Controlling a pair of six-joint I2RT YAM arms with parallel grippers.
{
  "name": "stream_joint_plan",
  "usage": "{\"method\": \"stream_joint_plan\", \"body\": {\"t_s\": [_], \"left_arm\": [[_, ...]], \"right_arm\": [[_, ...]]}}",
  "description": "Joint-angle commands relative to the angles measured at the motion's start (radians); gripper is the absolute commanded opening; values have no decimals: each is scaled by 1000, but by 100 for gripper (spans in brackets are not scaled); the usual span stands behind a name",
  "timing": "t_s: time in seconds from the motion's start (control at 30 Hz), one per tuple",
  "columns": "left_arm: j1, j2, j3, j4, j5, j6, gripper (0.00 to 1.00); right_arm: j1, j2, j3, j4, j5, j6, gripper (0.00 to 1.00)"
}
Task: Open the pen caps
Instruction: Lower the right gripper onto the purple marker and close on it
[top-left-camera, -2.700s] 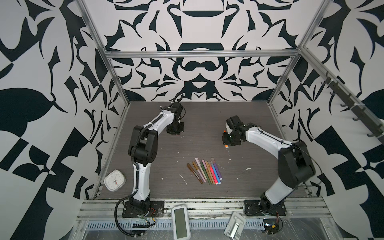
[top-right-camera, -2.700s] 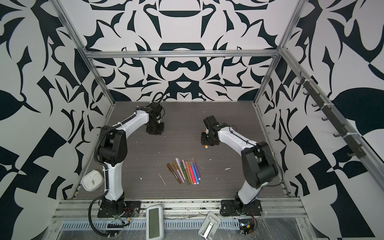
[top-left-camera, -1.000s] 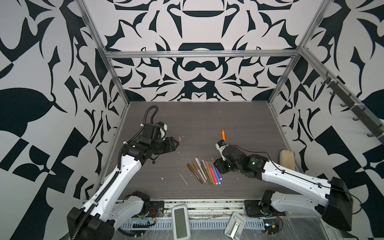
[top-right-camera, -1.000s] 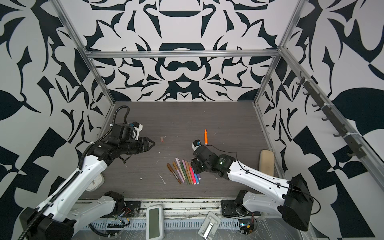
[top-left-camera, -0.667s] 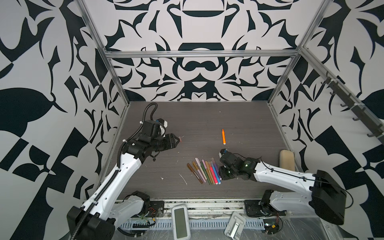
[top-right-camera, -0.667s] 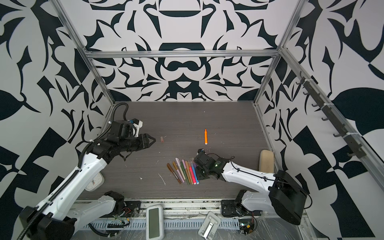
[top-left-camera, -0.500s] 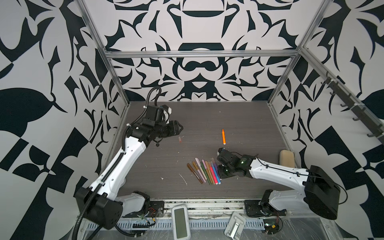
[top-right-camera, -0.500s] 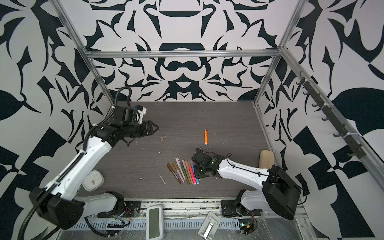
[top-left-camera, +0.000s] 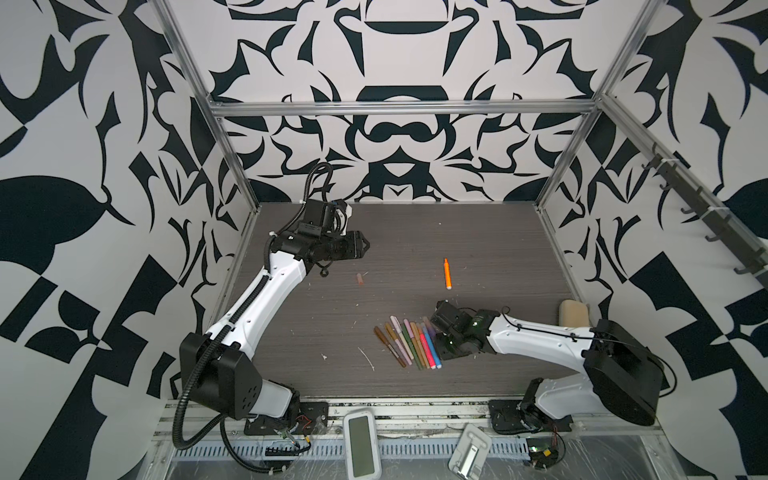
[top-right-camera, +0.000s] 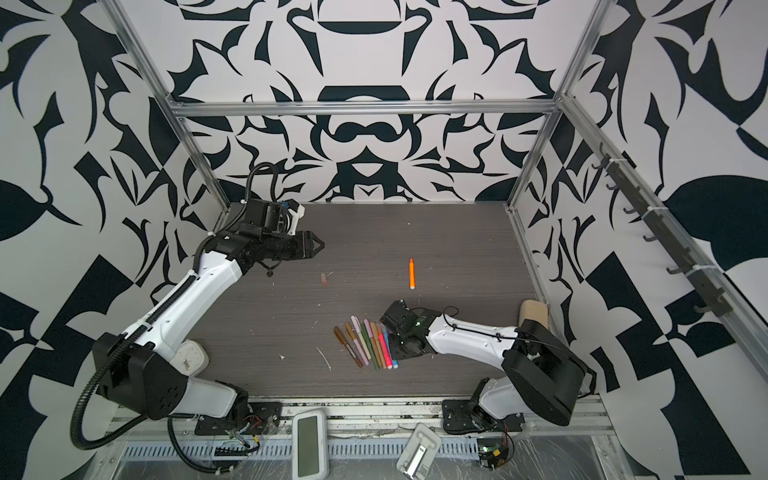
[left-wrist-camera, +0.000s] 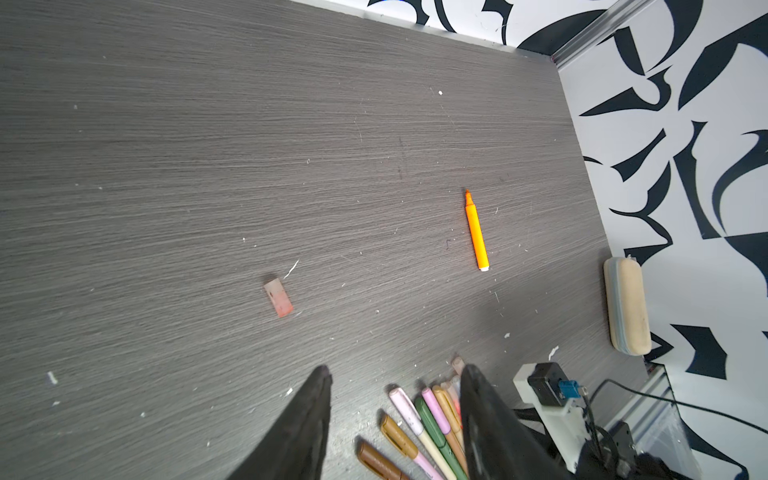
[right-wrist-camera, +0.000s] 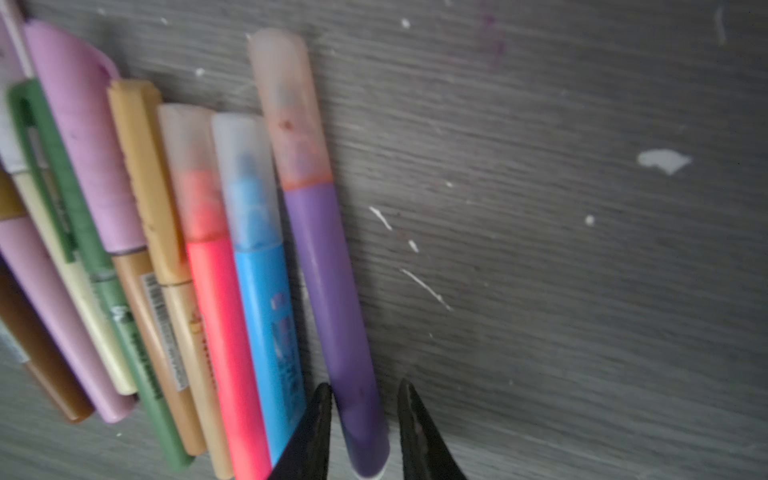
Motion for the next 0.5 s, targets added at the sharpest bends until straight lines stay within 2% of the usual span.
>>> {"method": "stream_joint_plan", "body": {"t_s": [0.0,0.23,0.47], "left_arm": [[7,11,-1,33,29,7,54],[12,10,14,9,42,-20,56],[13,-8,-10,21,90,-44,57]], "right_arm": [[-7,-30,-2,-41,51,37,30],[-7,-47,3,-136,150,72,27],[-6,-35,4,-138,140,51,27]]}}
